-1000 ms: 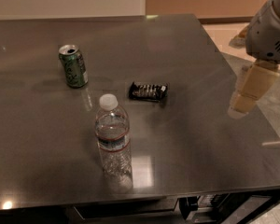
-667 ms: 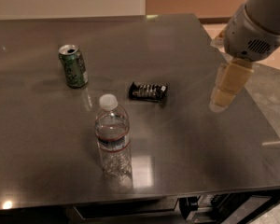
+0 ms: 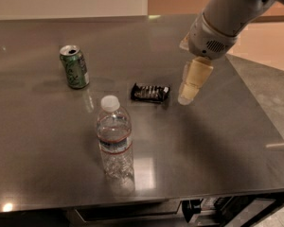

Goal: Move rxbar chocolate near water bottle

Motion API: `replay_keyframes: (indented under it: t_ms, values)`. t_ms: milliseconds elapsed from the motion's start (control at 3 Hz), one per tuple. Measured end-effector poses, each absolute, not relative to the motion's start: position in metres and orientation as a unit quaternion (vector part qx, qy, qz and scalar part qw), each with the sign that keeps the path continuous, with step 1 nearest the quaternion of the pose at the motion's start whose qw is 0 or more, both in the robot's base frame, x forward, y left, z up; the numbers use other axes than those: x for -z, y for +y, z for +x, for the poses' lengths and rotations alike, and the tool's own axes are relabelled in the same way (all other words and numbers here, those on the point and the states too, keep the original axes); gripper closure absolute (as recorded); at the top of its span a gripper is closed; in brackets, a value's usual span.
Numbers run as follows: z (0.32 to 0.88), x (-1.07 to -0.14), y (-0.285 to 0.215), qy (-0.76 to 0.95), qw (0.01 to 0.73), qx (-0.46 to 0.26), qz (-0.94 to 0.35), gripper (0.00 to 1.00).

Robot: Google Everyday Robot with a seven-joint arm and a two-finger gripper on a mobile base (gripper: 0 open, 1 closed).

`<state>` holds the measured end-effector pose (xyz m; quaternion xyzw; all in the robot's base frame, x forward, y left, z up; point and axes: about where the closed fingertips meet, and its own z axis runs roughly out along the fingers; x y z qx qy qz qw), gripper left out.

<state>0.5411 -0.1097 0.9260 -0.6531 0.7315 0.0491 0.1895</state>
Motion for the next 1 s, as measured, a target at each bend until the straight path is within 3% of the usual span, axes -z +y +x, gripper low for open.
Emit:
replay_keyframes:
  t_ms: [1000]
  values:
    - [0.570,-0.867,-0.058,0.712,0.154,-0.102,-0.678,0.00]
